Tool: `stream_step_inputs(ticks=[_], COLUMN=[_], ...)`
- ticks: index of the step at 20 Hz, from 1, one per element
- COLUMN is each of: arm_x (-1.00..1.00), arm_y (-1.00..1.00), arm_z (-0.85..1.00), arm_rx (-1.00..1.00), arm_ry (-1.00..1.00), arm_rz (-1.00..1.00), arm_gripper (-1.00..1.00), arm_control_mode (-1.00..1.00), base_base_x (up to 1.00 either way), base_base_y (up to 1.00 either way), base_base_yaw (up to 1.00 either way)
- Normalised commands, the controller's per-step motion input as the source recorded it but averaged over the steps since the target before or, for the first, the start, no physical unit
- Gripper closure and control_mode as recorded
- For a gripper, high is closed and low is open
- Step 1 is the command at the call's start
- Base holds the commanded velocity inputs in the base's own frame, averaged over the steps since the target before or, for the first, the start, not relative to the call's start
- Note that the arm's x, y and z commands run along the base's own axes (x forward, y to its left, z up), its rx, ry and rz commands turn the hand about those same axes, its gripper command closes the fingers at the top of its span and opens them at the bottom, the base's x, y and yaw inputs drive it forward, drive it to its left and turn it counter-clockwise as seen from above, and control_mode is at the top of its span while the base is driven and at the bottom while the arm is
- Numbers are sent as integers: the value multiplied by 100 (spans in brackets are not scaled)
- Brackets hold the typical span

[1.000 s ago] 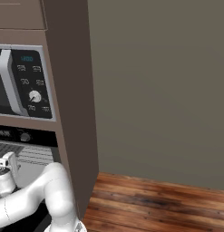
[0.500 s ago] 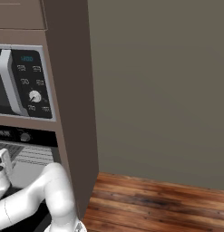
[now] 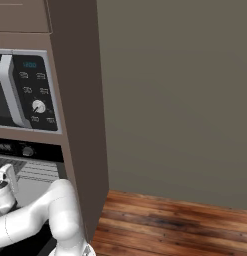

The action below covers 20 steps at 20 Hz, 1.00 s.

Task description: Take the fish from the oven and place it on the plate on the counter.

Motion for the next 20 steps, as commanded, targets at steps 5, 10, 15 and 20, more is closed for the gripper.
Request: stream_step_inputs(ticks=[5, 10, 15, 20], arm_x=[0, -22, -62, -11], arm_y=[0, 4, 19, 6], arm_z=[-100, -79, -72, -96], arm_rx=[0, 0, 1, 0], arm_ry=[0, 0, 0, -2], arm_rz=[-2, -4, -3, -1], arm_gripper=[-100, -100, -100, -100], arm_control_mode=[-100, -100, -100, -100], base_base_x=[0, 0, 0, 0], base_base_y=[0, 0, 0, 0], base_base_yaw=[0, 0, 0, 0])
